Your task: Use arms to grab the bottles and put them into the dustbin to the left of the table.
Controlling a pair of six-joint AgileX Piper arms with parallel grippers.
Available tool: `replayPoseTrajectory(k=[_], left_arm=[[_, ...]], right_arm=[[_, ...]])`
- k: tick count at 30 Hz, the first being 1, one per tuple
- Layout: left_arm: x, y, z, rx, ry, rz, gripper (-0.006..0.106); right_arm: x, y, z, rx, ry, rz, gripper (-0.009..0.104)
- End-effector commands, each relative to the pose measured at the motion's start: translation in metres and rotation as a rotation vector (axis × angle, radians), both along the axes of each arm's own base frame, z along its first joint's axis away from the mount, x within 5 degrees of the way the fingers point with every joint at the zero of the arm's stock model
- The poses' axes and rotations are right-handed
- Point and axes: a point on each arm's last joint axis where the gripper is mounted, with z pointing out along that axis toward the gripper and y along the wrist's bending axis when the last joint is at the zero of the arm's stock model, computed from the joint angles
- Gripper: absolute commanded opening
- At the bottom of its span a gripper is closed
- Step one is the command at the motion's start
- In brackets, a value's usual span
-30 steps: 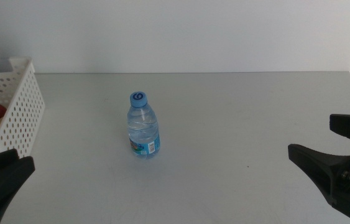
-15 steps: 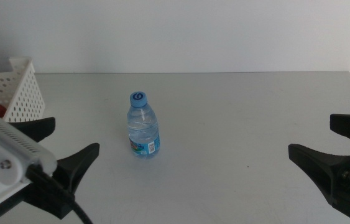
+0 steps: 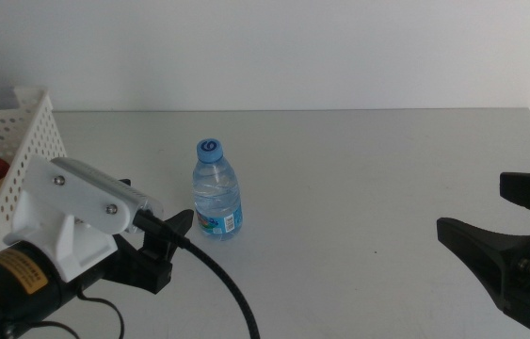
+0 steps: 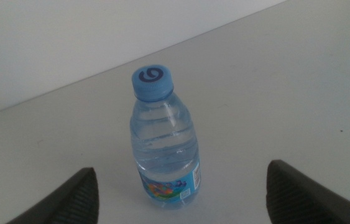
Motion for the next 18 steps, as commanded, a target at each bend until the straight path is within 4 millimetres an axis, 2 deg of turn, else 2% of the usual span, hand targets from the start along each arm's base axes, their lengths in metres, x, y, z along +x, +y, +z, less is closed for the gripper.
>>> replayPoseTrajectory(k=[1,7,14,18], left_arm=[[0.010,-0.005,0.013,-0.094,-0.088,0.024,0.091],[0.021,-0.014,0.001,-0.094,-0.100,-0.002,0.091],[0.020,-0.012,-0.027,-0.189,-0.192,0.018,0.091],[0.028,-0.015,-0.039,-0.189,-0.180,0.030,0.091]], right_arm=[[0.002,-0.001,0.015,0.035,-0.092,-0.015,0.071],[0.002,-0.001,0.015,0.035,-0.092,-0.015,0.071],[0.002,-0.001,0.015,0.035,-0.092,-0.015,0.071],[0.002,-0.001,0.015,0.035,-0.092,-0.015,0.071]])
